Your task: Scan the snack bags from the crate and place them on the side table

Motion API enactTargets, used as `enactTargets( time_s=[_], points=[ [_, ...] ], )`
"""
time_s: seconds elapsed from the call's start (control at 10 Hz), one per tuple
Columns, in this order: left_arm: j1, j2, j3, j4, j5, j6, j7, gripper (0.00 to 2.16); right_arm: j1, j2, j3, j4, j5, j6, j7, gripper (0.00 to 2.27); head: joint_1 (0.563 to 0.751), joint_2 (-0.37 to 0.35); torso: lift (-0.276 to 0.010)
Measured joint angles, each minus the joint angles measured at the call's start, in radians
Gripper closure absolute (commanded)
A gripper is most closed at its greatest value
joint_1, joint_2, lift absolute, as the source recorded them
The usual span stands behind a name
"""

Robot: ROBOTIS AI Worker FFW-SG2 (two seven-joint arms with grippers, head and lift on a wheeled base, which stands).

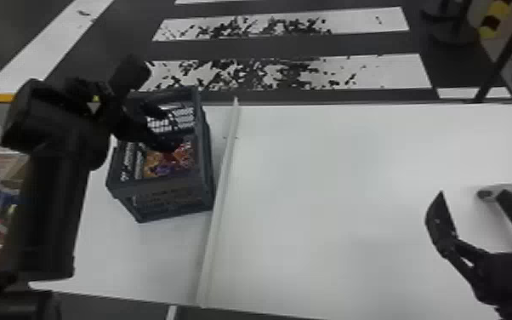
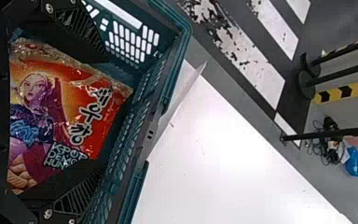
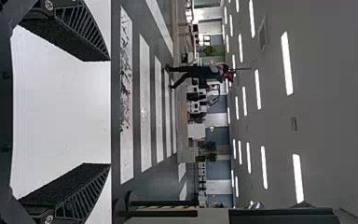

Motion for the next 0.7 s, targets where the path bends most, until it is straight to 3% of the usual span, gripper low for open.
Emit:
enactTargets(
  time_s=[0.3,0.7],
  points=[
    [-0.019,-0.006,-0.034,0.1,-0.07,-0.026,0.028,0.12,0.0,-0.002,-0.002,0.002,-0.004,-0.001,0.001,0.07,0.695,0.139,-0.094],
    [-0.037,-0.009,-0.072,0.215,-0.108,-0.037,0.106,0.12,0.0,-0.002,-0.002,0.004,-0.005,-0.003,0.006,0.07,0.695,0.156,-0.094]
  ],
)
